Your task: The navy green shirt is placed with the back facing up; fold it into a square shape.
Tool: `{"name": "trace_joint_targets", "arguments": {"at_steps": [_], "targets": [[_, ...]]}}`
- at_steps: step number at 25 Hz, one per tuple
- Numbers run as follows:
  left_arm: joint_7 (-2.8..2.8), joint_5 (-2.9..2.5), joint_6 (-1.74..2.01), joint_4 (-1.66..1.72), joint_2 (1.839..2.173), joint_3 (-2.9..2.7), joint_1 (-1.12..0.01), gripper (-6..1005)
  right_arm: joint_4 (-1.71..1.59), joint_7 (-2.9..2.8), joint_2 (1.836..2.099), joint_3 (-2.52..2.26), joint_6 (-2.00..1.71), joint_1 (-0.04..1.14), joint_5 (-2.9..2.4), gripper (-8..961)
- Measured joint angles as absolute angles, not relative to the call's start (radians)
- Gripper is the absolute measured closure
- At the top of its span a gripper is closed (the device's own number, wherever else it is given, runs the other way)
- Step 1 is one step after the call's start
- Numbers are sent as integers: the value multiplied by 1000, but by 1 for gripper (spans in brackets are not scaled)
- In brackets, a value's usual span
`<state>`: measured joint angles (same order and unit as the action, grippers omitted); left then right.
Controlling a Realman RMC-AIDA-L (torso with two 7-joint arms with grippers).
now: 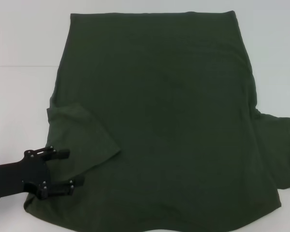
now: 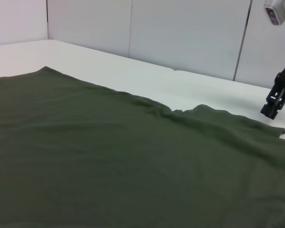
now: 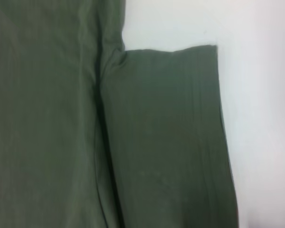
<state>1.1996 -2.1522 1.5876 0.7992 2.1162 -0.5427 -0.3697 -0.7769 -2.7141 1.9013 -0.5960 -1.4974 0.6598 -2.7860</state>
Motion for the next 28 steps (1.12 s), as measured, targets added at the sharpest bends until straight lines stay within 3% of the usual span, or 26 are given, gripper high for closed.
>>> {"name": "trace_joint_targets", "arguments": {"at_steps": [28], "targets": [[1200,-2152,1564,799,2118,-549,-374,152,-754,-2698,1915,-609,-1449,673,-2812,325]]}}
